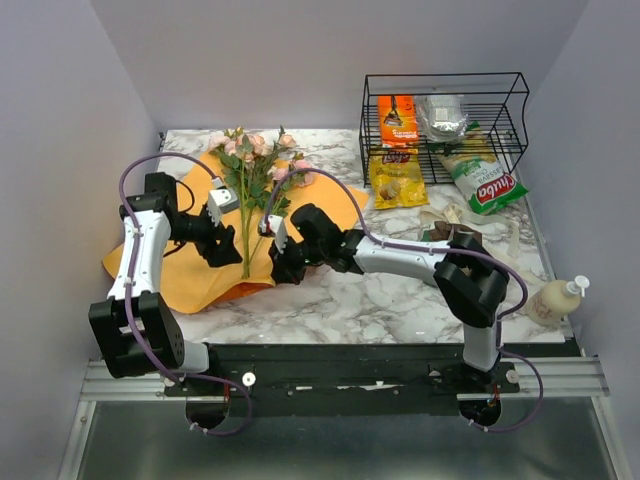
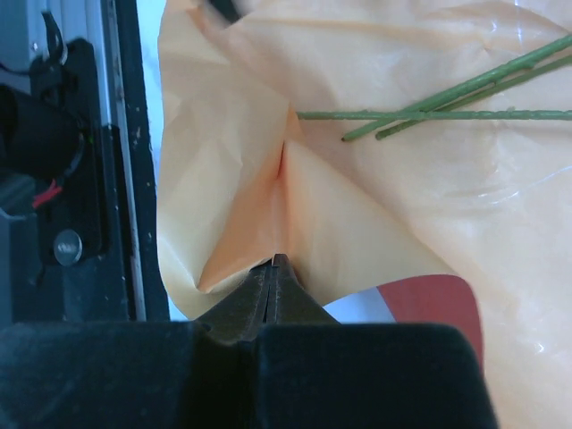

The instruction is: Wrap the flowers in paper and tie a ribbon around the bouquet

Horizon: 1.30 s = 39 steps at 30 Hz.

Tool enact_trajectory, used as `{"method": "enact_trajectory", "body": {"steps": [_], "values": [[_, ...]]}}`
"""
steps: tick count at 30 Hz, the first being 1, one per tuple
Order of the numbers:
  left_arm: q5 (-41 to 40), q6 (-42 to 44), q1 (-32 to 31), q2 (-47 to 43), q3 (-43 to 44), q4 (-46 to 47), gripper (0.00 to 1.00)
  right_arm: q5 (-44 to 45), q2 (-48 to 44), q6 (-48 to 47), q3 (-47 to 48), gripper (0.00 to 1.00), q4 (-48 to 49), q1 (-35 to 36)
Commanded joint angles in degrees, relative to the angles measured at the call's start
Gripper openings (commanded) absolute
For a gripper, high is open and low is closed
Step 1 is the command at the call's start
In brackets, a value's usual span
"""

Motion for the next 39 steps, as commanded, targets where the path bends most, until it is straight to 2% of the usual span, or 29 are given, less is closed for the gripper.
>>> {"method": "enact_trajectory", "body": {"steps": [1,6,10,13,17,22,24,25,26,27,28,29,31,34,37,39], "values": [[0.5,17.8,0.3,0.1,2.1,-17.0,0.86,-1.7,3.5,9.6,5.7,0.01,-7.4,-1.2],[-1.2,19.9,-1.0,-3.8,-2.8,-14.2,0.94,-2.1,7.2,13.4,11.2,0.01,-11.8,-1.5],[-3.4,15.2,-3.0,-5.5,-7.4,-7.2,0.95,-2.4,8.2,16.0,12.8,0.01,-12.9,-1.8],[-4.9,10.0,-4.3,-5.9,-10.6,-0.5,0.91,-2.1,7.9,16.4,13.2,0.01,-13.0,-2.0],[-6.6,7.8,-5.1,-5.5,-12.8,4.9,0.84,-1.4,7.4,16.3,13.7,0.02,-13.3,-2.3],[-7.2,6.8,-5.3,-5.1,-12.1,6.6,0.76,-1.2,7.2,17.0,13.8,0.02,-13.8,-2.5],[-7.8,5.6,-5.3,-5.3,-12.5,8.1,0.56,-1.2,7.1,16.9,13.8,0.04,-13.9,-2.6],[-7.9,5.0,-5.3,-5.2,-12.6,8.6,0.46,-1.2,6.8,16.7,13.8,0.08,-14.0,-2.7],[-7.8,4.5,-5.3,-4.9,-12.5,8.6,0.27,-1.2,6.5,16.6,13.9,0.13,-14.2,-2.8],[-7.5,4.5,-5.3,-4.7,-12.6,8.2,0.19,-1.1,6.1,16.4,13.8,0.18,-14.3,-2.8],[-7.2,4.3,-5.3,-4.7,-12.6,8.2,0.11,-0.9,5.5,16.0,13.7,0.28,-14.3,-2.9],[-7.0,4.0,-5.2,-4.5,-12.6,8.3,0.0,-0.7,4.3,15.7,13.5,0.33,-14.6,-3.0],[-7.7,1.3,-5.2,-4.5,-12.7,10.2,0.0,0.2,2.8,13.6,13.3,0.46,-15.3,-3.1],[-9.9,-5.1,-5.3,-5.0,-12.8,16.0,0.0,3.0,-0.7,10.3,12.2,0.59,-18.1,-3.1],[-12.3,-6.9,-5.2,-5.2,-12.6,20.6,0.0,5.4,-4.3,9.1,8.4,0.69,-18.7,-4.7],[-11.4,-6.9,-5.3,-4.5,-12.4,21.4,0.0,6.4,-5.2,9.1,6.9,0.72,-18.4,-6.9]]}}
